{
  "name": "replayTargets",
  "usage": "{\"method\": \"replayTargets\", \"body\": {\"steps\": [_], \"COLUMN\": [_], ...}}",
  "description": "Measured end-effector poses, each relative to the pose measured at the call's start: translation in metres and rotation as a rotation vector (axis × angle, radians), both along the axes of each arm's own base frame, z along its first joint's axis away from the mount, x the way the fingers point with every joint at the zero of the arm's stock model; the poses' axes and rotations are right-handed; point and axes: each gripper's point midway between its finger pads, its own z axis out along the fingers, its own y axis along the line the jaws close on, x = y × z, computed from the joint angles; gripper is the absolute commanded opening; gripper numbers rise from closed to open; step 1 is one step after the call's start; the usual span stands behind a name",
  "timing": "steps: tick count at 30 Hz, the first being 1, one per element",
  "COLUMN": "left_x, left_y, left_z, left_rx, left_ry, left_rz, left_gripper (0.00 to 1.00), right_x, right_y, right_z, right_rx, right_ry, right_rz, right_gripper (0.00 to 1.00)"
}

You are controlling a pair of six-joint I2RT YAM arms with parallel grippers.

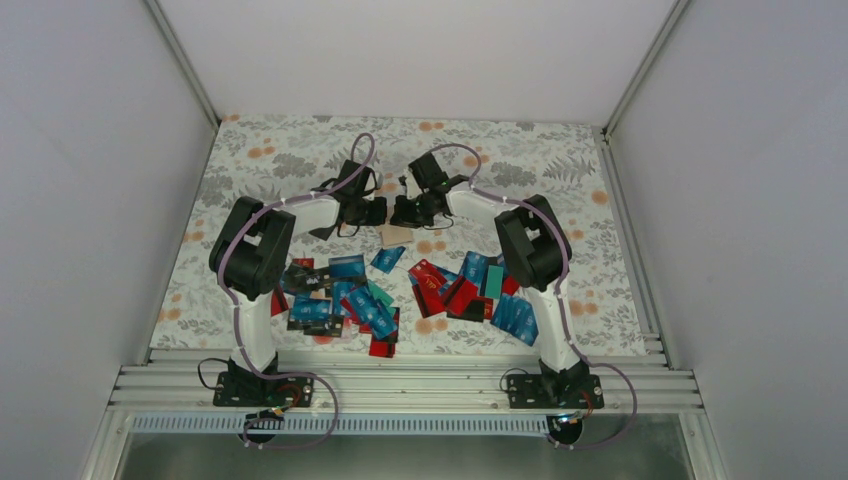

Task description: Put the credit cards into the card holder

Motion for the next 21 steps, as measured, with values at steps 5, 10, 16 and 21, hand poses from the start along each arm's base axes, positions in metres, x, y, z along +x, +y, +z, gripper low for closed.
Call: {"method": "replayTargets", "body": {"steps": [5, 10, 16, 21], "left_x": [0.0002, 0.0006, 0.0005, 0.0003], "left_y": [0.0000, -0.0002, -0.0026, -0.0029], "left_z": [-0.0002, -0.0003, -0.0005, -0.0005], "left_rx": [-0.001, -0.003, -0.010, -0.011], "left_ry": [-0.002, -0.006, -0.007, -0.007], "left_rz": [0.001, 0.001, -0.003, -0.003], "left_gripper": [0.02, 0.02, 0.02, 0.02], "right_x": [-0.0003, -0.0008, -0.0047, -0.0060], "right_y": [0.0002, 0.0015, 0.0026, 0.0033], "right_z": [0.0003, 0.0042, 0.0081, 0.0089], "right_rx": [-0.008, 0.001, 0.009, 0.017], "right_ry": [-0.005, -0.001, 0.025, 0.031], "right_rz": [-0.002, 0.003, 0.013, 0.019], "right_gripper": [0.04, 0.04, 0.04, 0.04]}}
